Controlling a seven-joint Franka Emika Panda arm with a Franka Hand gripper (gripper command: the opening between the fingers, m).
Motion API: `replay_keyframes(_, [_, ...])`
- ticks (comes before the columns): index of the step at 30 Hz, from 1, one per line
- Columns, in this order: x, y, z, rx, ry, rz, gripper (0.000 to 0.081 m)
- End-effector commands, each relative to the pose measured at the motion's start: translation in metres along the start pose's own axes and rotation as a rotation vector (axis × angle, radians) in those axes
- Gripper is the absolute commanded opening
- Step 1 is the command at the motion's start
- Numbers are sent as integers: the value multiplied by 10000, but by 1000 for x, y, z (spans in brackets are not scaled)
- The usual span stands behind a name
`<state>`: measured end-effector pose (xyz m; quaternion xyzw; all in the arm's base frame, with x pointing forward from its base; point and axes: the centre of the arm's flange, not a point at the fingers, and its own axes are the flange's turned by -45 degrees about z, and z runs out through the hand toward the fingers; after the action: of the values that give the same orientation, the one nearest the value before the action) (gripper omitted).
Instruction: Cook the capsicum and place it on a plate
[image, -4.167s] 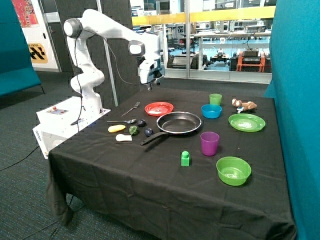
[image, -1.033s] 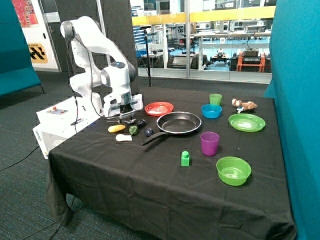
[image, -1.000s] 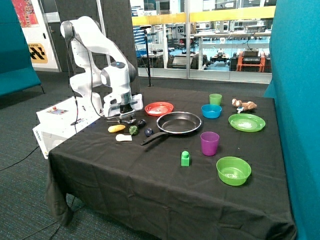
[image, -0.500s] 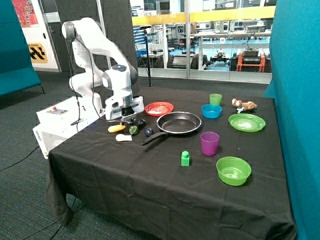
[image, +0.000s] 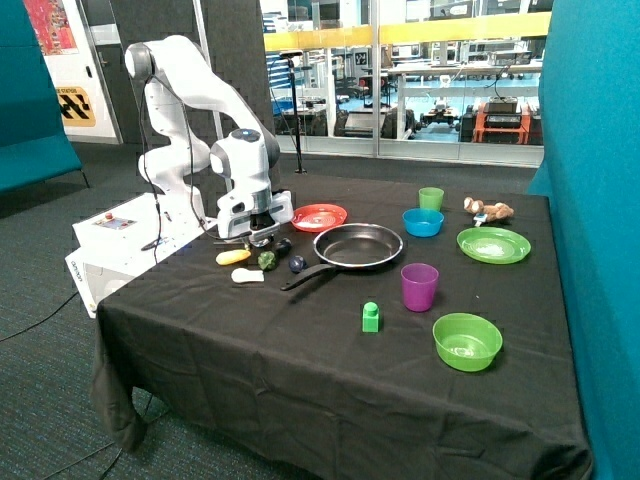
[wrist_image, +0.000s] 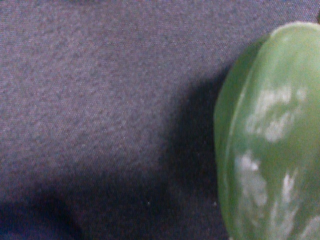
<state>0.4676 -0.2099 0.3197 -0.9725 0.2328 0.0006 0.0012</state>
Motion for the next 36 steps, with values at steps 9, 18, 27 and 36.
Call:
replay_keyframes(9, [5, 2, 5, -21, 18, 124, 728])
replay_keyframes(18, [16, 0, 17, -21, 18, 90, 768])
replay_keyframes(27, [23, -12, 23, -21, 18, -32, 808])
replay_keyframes(36, [19, -3, 33, -21, 18, 52, 733])
